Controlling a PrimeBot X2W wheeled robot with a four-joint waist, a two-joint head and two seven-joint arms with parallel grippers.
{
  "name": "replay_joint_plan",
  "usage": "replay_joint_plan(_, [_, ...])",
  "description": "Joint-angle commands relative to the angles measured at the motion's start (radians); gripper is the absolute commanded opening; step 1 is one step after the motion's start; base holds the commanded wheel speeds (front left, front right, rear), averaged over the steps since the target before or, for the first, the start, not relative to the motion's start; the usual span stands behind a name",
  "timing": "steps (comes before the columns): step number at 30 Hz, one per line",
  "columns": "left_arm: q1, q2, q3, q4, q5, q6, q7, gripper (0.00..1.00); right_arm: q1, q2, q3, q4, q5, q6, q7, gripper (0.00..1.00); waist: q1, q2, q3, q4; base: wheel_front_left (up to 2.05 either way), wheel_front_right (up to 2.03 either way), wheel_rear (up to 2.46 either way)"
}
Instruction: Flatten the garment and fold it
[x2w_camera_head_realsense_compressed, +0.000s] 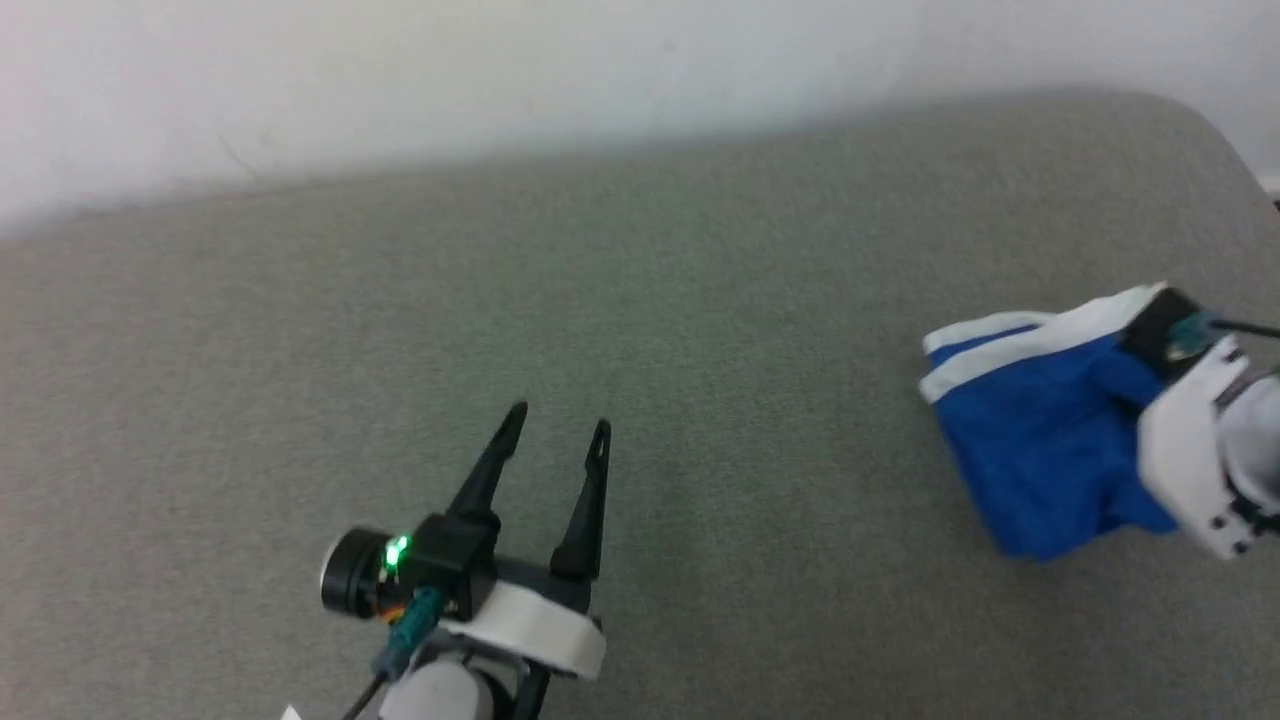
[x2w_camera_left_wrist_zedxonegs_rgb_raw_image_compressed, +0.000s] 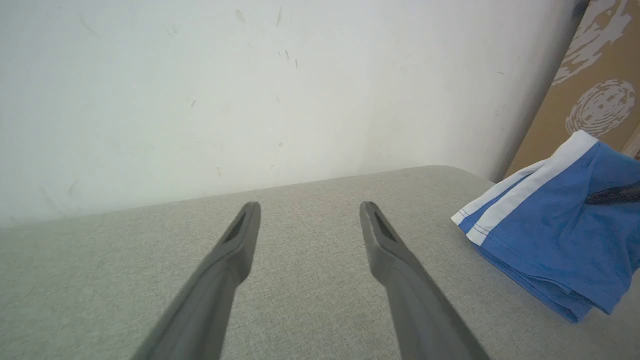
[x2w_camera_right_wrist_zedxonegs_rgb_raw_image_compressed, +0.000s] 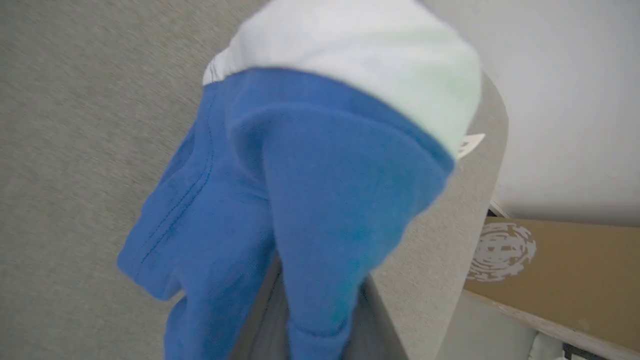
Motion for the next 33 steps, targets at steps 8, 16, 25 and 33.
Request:
replay_joint_plan(8, [-0.117, 0.0, -0.009, -0.016, 0.032, -0.037, -0.005, 1.0, -0.073, -0.112, 0.018, 0.174, -0.009, -0.002, -0.124, 0.0, -0.0001, 0.0, 0.246, -0.048, 0.0, 0.0, 0.0])
replay_joint_plan(16, [-0.175, 0.0, -0.02, -0.037, 0.043, -0.05, -0.005, 1.0, -0.091, -0.159, -0.043, 0.396, -0.03, -0.002, -0.292, 0.0, -0.0001, 0.0, 0.357, 0.012, 0.0, 0.0, 0.0])
replay_joint_plan(25, [-0.202, 0.0, -0.021, -0.049, 0.044, -0.046, -0.005, 1.0, -0.105, -0.129, -0.105, 0.606, -0.089, -0.002, -0.413, 0.0, -0.0001, 0.0, 0.416, 0.056, 0.0, 0.0, 0.0])
replay_joint_plan(33, [-0.194, 0.0, -0.019, -0.038, 0.037, -0.04, -0.005, 1.0, -0.129, -0.08, -0.151, 0.737, -0.11, -0.002, -0.47, 1.0, -0.0001, 0.0, 0.388, 0.06, 0.0, 0.0, 0.0])
